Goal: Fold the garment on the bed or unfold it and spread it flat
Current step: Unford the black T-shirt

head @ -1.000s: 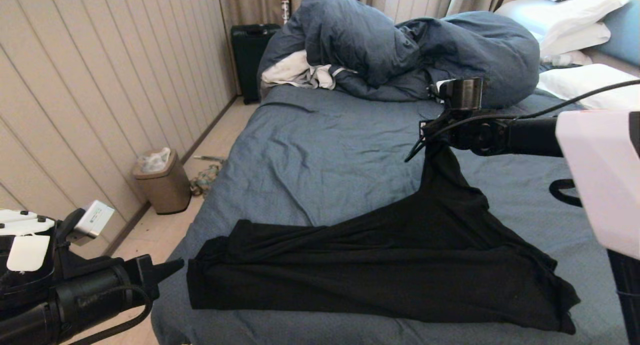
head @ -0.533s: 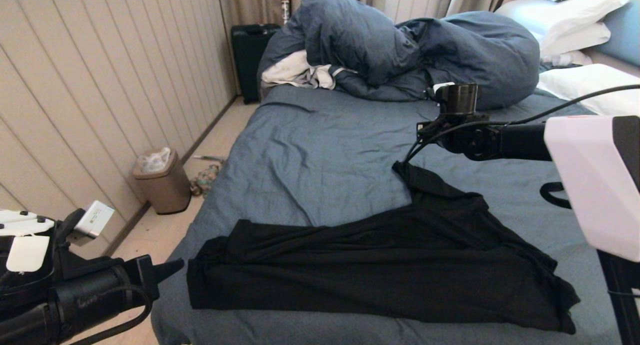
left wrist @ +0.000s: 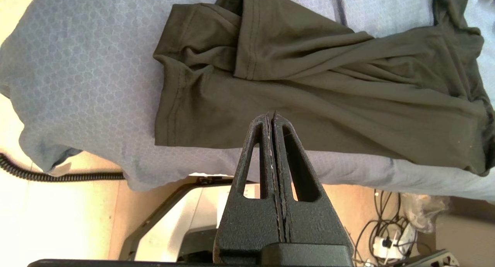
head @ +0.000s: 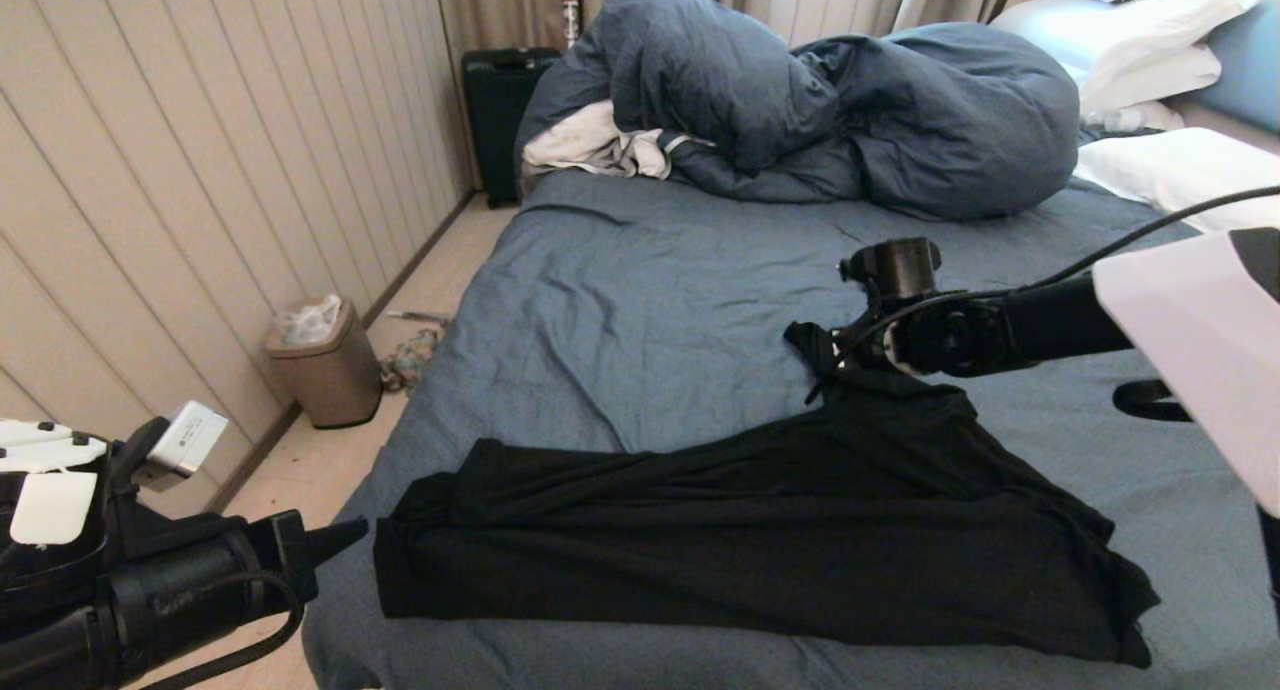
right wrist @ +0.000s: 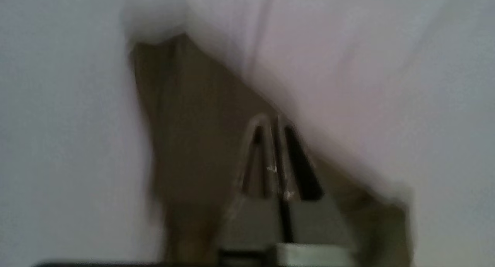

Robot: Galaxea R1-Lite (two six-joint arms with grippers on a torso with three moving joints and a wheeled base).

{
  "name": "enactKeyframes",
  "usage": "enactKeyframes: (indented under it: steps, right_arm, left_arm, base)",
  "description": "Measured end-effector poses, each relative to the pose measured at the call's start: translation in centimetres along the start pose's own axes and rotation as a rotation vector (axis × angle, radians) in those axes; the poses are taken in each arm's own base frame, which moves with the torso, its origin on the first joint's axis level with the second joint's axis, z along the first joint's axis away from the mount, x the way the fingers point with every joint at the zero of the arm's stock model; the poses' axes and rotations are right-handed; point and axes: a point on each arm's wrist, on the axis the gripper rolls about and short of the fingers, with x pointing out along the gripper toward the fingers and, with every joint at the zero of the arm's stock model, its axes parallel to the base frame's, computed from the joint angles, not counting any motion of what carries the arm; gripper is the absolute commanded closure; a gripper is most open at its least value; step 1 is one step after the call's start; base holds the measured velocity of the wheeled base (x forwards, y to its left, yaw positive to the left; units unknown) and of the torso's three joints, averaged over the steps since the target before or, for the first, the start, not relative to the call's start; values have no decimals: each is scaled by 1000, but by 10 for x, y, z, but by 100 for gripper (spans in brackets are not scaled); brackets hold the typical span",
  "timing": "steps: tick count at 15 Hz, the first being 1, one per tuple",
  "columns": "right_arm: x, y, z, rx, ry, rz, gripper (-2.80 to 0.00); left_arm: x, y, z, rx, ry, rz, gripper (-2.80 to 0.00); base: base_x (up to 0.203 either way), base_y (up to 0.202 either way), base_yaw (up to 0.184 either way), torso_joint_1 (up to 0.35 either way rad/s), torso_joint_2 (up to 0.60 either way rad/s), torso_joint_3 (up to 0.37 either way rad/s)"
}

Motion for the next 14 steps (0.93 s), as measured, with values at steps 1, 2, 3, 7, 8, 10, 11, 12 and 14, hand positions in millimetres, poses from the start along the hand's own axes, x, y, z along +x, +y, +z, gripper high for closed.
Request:
enactKeyframes:
  steps: [1,2,3,7,8,10,11,12,14]
  right_arm:
    - [-5,0,-13,-23,53,23,0]
    - [-10,0,-19,-25,81,40,0]
    - [-14,-1,-21,-17,88,44,0]
    - [-28,-6,-26,4,105,48,0]
    - [-30,-6,-29,0,111,49,0]
    - [-29,-7,-29,0,107,50,0]
    - [-26,-6,-30,-2,109,50,0]
    - [-21,-4,-29,-2,108,49,0]
    - [-11,1,-28,2,100,48,0]
  left_arm:
    - [0,0,0,0,1,0,0]
    - [0,0,0,-1,0,0,0]
    - [0,0,0,0,0,0,0]
    - [0,0,0,1,1,1,0]
    - [0,0,0,1,1,0,0]
    - [0,0,0,1,1,0,0]
    - [0,0,0,1,2,1,0]
    - [0,0,0,1,1,0,0]
    - [0,0,0,1,1,1,0]
  base:
    - [0,0,0,0,0,0]
    - [0,0,0,0,0,0]
    - [0,0,0,0,0,0]
    - [0,0,0,0,0,0]
    - [0,0,0,0,0,0]
    - [0,0,0,0,0,0]
    - [0,0,0,0,0,0]
    - [0,0,0,0,0,0]
    - [0,0,0,0,0,0]
